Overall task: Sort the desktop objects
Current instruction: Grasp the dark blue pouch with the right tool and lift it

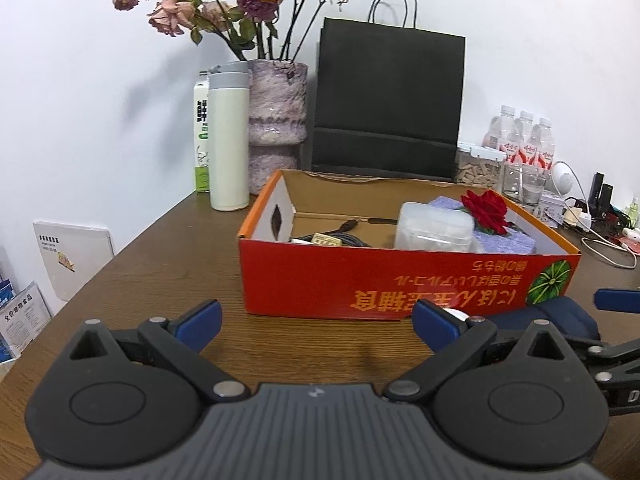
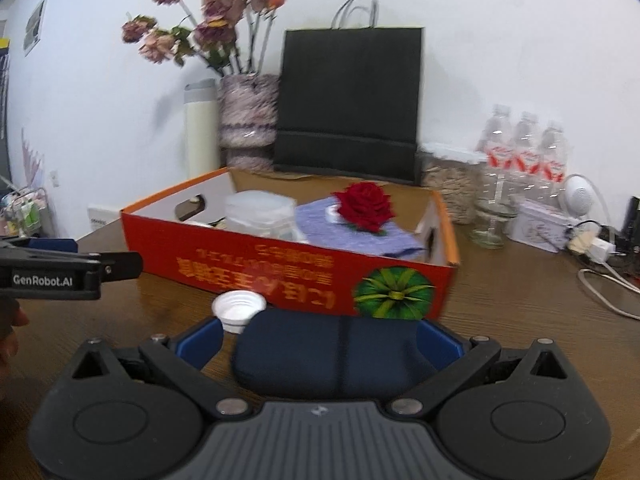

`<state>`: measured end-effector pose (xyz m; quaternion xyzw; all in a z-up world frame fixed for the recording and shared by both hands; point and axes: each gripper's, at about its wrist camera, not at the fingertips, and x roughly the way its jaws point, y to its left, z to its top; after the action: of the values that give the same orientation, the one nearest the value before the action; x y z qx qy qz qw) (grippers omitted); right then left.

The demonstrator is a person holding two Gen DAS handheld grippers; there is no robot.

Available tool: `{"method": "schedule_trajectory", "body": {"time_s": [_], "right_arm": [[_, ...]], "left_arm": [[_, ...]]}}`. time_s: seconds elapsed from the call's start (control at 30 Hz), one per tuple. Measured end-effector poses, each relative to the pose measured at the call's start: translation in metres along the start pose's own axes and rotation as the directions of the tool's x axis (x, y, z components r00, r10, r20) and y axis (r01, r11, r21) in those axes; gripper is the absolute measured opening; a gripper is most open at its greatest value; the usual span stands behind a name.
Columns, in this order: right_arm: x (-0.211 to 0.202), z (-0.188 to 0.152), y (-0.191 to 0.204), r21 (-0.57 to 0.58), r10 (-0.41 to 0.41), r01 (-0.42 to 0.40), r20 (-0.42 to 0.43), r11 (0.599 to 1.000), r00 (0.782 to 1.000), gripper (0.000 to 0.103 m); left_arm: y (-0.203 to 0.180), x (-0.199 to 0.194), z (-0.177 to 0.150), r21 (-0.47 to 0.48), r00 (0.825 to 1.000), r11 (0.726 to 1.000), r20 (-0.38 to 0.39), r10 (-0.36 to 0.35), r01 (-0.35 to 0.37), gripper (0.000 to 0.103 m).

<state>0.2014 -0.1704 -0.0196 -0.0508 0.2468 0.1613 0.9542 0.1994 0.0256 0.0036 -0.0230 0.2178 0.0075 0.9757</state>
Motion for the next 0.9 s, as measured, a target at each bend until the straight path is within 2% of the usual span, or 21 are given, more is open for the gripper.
{"method": "schedule_trajectory", "body": {"time_s": [0.07,0.13,0.2,0.27,0.3,0.33,0.57,0.7,0.9], "right_arm": [[0.009,0.004,0.009,-0.005,0.001,-0.001,-0.018,1.0,1.0,0.101],[0.018,0.008,0.017,-0.014,0.004,-0.005,-0.034,1.0,0.999,0.093],[0.026,0.011,0.022,-0.029,0.015,-0.017,-0.066,0.999,0.998,0.08],[0.03,0.009,0.024,-0.045,0.006,-0.01,-0.089,0.999,0.996,0.058],[0.03,0.008,0.024,-0.057,0.0,-0.005,-0.09,0.998,0.996,0.056],[0.029,0.006,0.023,-0.066,0.0,-0.007,-0.091,0.998,0.996,0.048],[0.005,-0.01,0.015,-0.15,0.063,-0.076,-0.091,0.986,0.994,0.038],[-0.012,-0.017,0.005,-0.2,0.109,-0.127,-0.101,0.972,0.989,0.037],[-0.035,-0.023,-0.016,-0.242,0.116,-0.146,-0.136,0.959,0.984,0.037]], "left_arm": [[0.006,0.001,0.0,-0.001,1.0,1.0,-0.005,0.006,-0.006,0.103],[0.012,0.001,0.0,-0.006,1.0,1.0,-0.012,0.012,-0.012,0.103],[0.017,0.003,0.0,-0.012,1.0,1.0,-0.021,0.014,-0.014,0.103],[0.02,0.003,0.0,-0.014,1.0,1.0,-0.025,0.015,-0.015,0.103],[0.021,0.003,0.0,-0.013,1.0,1.0,-0.027,0.015,-0.015,0.103],[0.022,0.003,0.0,-0.012,1.0,1.0,-0.028,0.014,-0.015,0.103],[0.02,0.003,-0.002,0.013,0.999,1.0,-0.028,0.015,-0.014,0.103],[0.013,0.002,-0.005,0.04,1.0,0.999,-0.024,0.02,-0.019,0.103],[-0.003,-0.002,-0.013,0.077,0.999,0.997,-0.034,0.008,-0.006,0.103]]}}
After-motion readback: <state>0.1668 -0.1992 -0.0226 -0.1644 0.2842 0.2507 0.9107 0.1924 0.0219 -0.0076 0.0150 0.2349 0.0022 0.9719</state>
